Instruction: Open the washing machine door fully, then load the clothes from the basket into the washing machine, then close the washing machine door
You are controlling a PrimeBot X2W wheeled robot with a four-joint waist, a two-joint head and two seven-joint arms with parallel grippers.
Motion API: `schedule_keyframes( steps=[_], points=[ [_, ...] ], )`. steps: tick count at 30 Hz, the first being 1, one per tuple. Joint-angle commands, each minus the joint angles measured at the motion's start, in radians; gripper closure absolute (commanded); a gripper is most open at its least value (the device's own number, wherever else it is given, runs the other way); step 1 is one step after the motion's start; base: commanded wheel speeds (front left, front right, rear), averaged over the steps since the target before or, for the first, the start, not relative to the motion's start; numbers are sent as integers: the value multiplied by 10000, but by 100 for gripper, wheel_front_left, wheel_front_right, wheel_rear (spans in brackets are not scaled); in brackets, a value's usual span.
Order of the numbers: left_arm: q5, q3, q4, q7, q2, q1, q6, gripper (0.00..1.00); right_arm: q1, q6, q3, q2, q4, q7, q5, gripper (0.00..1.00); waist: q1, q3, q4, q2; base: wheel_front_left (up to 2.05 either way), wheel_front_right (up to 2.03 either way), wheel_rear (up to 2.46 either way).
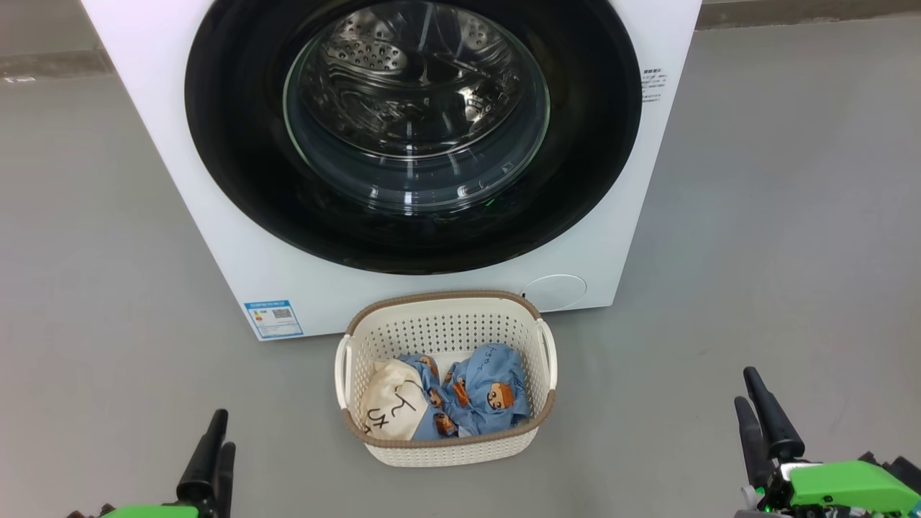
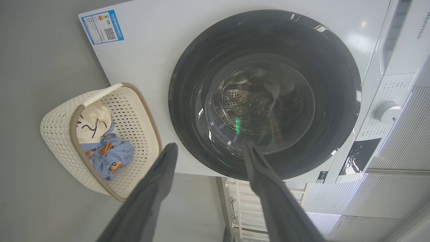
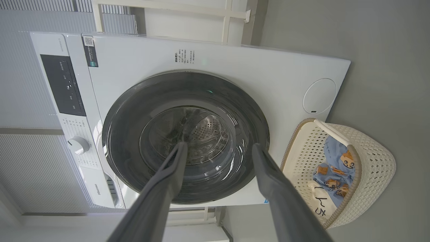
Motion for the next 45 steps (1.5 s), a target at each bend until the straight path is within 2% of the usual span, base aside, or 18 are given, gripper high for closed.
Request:
schedule_keyframes(
  steps=[1, 16, 45],
  points=[
    [281, 30, -372, -126, 200, -435, -7, 0, -564, 4, 174, -176, -299, -119, -198, 0, -2, -4, -2, 0, 0, 0, 0],
    [1879, -77, -750, -568, 263, -462, -11, 0, -896, 6, 663, -439, -418, -600, -1444, 0, -2, -35, -18, 0, 0, 0, 0],
    [5829, -260, -926, -1393, 483, -452, -18, 0, -1259, 10, 1570, -876, -234, -1419, -5256, 0, -2, -84, -93, 0, 0, 0, 0]
  ],
)
